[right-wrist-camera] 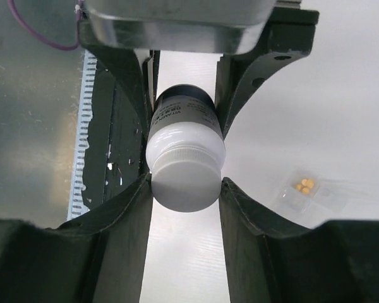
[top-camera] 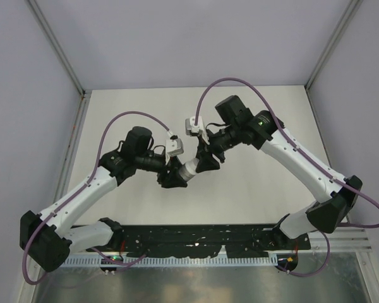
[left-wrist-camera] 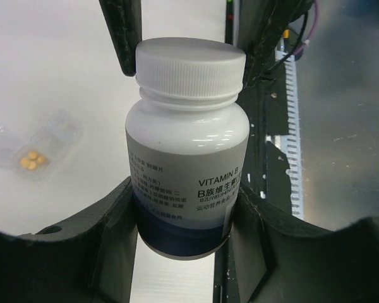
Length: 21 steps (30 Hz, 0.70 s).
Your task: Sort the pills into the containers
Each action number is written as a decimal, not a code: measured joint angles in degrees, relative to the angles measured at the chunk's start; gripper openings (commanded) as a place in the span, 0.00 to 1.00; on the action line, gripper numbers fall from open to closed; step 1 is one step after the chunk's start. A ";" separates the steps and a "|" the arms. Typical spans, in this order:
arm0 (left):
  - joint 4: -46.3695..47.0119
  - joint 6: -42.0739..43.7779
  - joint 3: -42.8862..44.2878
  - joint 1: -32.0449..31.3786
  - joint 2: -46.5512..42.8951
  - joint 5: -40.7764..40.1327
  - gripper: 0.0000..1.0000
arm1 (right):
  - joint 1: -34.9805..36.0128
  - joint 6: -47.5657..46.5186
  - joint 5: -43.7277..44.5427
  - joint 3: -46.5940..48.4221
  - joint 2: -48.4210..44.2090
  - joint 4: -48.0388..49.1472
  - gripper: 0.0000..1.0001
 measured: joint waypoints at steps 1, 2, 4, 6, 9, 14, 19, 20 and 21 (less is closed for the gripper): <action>0.02 -0.13 -0.17 0.00 -0.42 -1.64 0.00 | -0.20 0.48 -0.02 0.13 0.52 0.20 0.30; 0.04 -0.26 -0.35 0.00 -0.79 -3.39 0.00 | -0.48 1.14 -0.09 0.37 1.16 0.35 0.30; 0.26 -0.50 -0.81 -0.02 -1.44 -6.69 0.00 | -1.22 2.60 -0.42 0.59 2.62 1.16 0.29; 0.92 -1.03 -1.42 -0.07 -1.95 -9.99 0.00 | -2.16 4.02 -0.96 0.66 3.93 2.12 0.29; 2.51 -1.57 -2.40 -0.48 -2.47 -15.37 0.00 | -4.15 6.88 -2.93 0.79 6.43 3.76 0.27; 5.09 -1.79 -3.58 -2.54 -2.82 -24.81 0.00 | -7.61 12.31 -7.02 1.38 10.73 5.60 0.27; 6.49 -1.03 -4.72 -5.88 -2.91 -33.99 0.00 | -9.27 16.20 -9.18 1.38 13.57 6.23 0.29; 6.64 -0.72 -4.92 -6.56 -2.97 -35.74 0.00 | -9.51 16.87 -9.57 1.40 14.10 6.32 0.30; 6.80 -0.22 -5.07 -7.17 -3.02 -37.44 0.00 | -9.73 17.57 -10.03 1.40 14.60 6.45 0.30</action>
